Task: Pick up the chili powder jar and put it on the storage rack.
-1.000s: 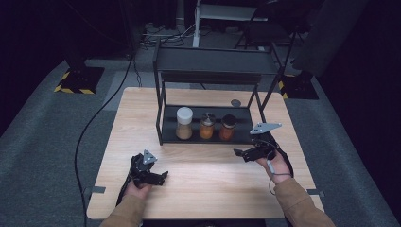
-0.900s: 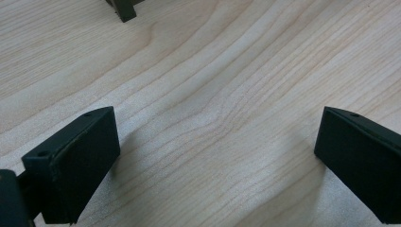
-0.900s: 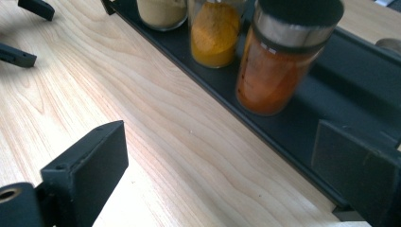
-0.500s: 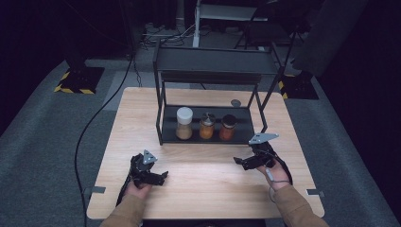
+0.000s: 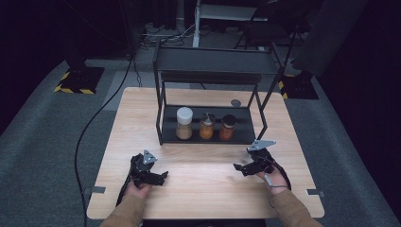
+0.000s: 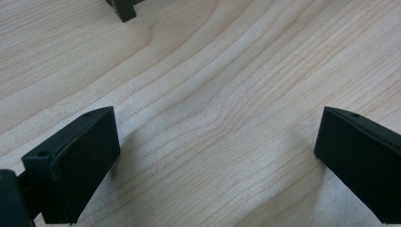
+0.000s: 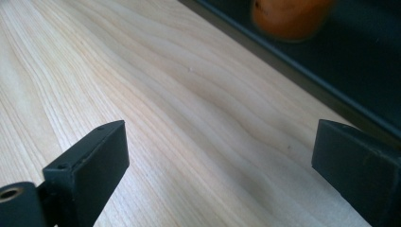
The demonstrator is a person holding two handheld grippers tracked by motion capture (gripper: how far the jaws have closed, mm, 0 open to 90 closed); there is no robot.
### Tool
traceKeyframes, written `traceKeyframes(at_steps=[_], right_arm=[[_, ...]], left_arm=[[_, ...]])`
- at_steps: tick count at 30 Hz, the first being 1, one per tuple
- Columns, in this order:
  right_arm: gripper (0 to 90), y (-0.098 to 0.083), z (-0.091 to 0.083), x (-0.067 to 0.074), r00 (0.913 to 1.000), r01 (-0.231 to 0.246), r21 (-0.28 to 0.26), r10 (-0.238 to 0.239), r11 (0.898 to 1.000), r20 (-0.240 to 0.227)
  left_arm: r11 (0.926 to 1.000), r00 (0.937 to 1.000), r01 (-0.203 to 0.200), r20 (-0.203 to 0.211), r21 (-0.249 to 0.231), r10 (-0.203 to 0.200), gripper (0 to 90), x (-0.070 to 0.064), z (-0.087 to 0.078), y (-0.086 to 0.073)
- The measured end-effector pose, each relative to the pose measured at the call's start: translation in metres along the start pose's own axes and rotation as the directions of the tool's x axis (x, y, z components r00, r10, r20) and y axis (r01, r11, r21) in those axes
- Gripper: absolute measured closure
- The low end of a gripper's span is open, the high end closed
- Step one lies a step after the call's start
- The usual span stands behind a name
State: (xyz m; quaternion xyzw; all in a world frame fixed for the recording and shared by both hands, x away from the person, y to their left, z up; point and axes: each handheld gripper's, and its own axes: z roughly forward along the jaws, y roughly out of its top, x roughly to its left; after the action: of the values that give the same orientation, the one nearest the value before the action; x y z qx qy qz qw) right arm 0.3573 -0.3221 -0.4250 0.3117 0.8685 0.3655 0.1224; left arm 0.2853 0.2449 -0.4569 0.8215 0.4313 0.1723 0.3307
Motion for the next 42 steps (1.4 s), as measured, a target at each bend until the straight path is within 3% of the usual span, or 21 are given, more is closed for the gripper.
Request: traceKeyframes(at_steps=[22,29,33,42], right_arm=[[4.5,-0.019,0.011,0.001,0.9998,-0.016,0.041,0.016,0.999,-0.010],[3.3,-0.025,0.012,0.004,1.0000,0.005,0.022,-0.005,1.000,0.002],[0.2,-0.036,0.014,0.006,0.9996,0.028,-0.016,-0.028,0.999,0.009],[0.0,-0.036,0.014,0.007,0.9995,0.029,-0.016,-0.029,0.999,0.010]], left_arm=[[1.0000,1.0000,0.001,0.000,0.000,-0.001,0.4,0.000,0.000,0.000],[1.0000,1.0000,0.001,0.000,0.000,-0.001,0.4,0.000,0.000,0.000],[1.0000,1.0000,0.002,0.000,-0.001,-0.002,0.4,0.000,0.000,0.000],[1.0000,1.0000,0.002,-0.001,-0.001,-0.002,0.4,0.000,0.000,0.000]])
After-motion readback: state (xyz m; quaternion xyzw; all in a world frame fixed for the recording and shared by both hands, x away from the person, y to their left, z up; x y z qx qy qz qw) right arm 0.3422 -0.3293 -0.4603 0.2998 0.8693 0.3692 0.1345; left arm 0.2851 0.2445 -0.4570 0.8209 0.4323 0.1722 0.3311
